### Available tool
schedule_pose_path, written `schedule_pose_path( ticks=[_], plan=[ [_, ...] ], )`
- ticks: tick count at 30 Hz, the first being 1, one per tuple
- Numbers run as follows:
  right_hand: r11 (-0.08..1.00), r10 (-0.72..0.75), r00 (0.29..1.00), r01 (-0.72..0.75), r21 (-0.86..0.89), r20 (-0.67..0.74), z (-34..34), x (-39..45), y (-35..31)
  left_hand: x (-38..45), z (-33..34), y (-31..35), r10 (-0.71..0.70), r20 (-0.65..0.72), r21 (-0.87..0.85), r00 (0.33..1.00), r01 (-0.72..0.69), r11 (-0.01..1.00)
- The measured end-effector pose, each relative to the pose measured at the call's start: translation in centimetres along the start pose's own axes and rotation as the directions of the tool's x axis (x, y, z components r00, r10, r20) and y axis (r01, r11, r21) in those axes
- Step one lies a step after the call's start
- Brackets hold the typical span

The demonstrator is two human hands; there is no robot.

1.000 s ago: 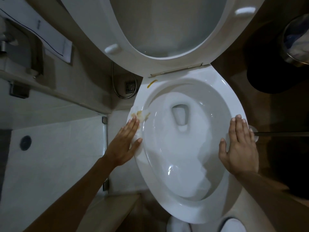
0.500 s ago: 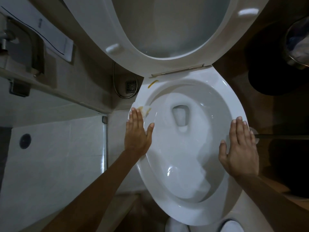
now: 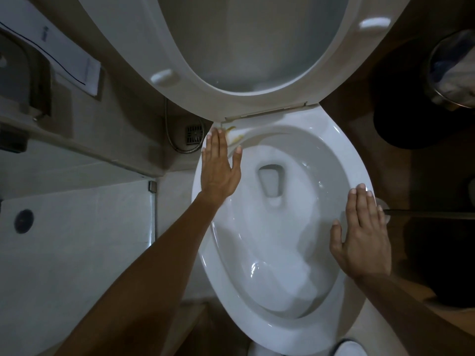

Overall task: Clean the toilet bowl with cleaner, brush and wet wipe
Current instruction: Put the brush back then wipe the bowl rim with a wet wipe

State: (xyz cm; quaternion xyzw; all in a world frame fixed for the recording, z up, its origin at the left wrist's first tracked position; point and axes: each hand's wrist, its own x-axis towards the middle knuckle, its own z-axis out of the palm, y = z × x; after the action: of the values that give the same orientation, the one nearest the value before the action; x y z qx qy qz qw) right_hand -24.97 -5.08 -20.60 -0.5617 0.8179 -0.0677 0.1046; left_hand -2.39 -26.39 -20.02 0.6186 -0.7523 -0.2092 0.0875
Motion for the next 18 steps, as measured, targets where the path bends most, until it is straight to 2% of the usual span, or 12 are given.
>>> schedule_pose_path(
  ticks=[3,7,12,18],
  plan=[
    [1.0,0.002,1.0,-0.002,0.001,-0.001,0.0,0.0,0.0,0.6,0.0,0.1,0.051,0.009,0.019,0.999,-0.052,0.998],
    [1.0,0.001,1.0,-0.001,0.007,-0.008,-0.1,0.0,-0.1,0.8,-0.3,-0.6,0.118,0.091,0.031,0.989,-0.122,0.992],
    [1.0,0.003,1.0,-0.003,0.004,0.001,-0.1,0.0,0.0,0.6,-1.6,-2.4,0.281,0.196,0.047,0.94,-0.295,0.954],
    [1.0,0.006,1.0,-0.006,-0.009,0.016,-0.1,0.0,0.0,1.1,-1.9,-3.3,0.366,0.258,0.088,0.894,-0.399,0.913]
  ],
)
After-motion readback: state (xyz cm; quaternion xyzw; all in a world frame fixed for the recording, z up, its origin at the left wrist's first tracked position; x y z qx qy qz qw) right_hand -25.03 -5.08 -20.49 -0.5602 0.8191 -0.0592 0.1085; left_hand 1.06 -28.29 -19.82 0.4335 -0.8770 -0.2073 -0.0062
